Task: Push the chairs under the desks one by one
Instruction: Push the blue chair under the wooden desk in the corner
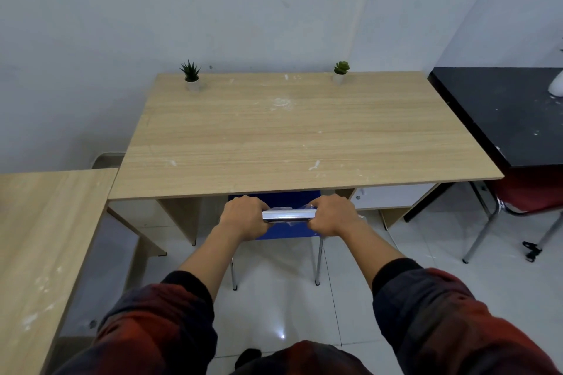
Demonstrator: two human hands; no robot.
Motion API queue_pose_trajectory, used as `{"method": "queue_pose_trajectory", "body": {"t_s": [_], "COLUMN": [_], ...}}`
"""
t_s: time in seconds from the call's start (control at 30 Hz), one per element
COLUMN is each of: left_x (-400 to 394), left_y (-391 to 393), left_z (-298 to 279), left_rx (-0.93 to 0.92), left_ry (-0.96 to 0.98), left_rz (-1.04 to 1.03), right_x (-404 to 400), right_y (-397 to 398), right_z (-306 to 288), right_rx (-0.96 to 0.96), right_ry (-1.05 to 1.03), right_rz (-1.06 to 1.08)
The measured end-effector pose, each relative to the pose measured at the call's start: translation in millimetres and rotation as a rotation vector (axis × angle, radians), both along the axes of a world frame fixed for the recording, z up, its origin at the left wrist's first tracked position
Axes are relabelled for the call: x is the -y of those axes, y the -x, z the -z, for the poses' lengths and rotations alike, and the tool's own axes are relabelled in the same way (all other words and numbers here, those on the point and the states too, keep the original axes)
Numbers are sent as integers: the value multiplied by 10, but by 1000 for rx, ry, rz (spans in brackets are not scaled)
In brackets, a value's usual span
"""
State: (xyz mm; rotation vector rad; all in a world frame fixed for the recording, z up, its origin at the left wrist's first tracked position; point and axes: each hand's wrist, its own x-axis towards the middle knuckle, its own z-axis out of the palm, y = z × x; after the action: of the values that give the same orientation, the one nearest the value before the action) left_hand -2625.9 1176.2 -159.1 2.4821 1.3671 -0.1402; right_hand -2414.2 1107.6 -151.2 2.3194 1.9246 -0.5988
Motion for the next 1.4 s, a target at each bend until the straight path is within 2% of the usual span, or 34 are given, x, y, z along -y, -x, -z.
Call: {"method": "queue_pose_trajectory", "body": {"t_s": [0.3, 0.5, 0.8, 1.4], "left_x": [163, 164, -78, -142], "left_y": [91, 190, 134, 119], "left_z": [-24, 17, 27, -33], "left_rx": [-12, 16, 37, 90], "left_ry": [8, -14, -26, -64], "left_rz": [-7, 65, 63, -25], "right_x": [86, 160, -13, -126], "right_y": [51, 98, 29, 23], "right_z": [-82, 16, 36, 63], "right_rx": [-2, 37, 40, -63], "right_ry": [16, -65, -128, -210], "right_rz": [-75, -69, -43, -36]}}
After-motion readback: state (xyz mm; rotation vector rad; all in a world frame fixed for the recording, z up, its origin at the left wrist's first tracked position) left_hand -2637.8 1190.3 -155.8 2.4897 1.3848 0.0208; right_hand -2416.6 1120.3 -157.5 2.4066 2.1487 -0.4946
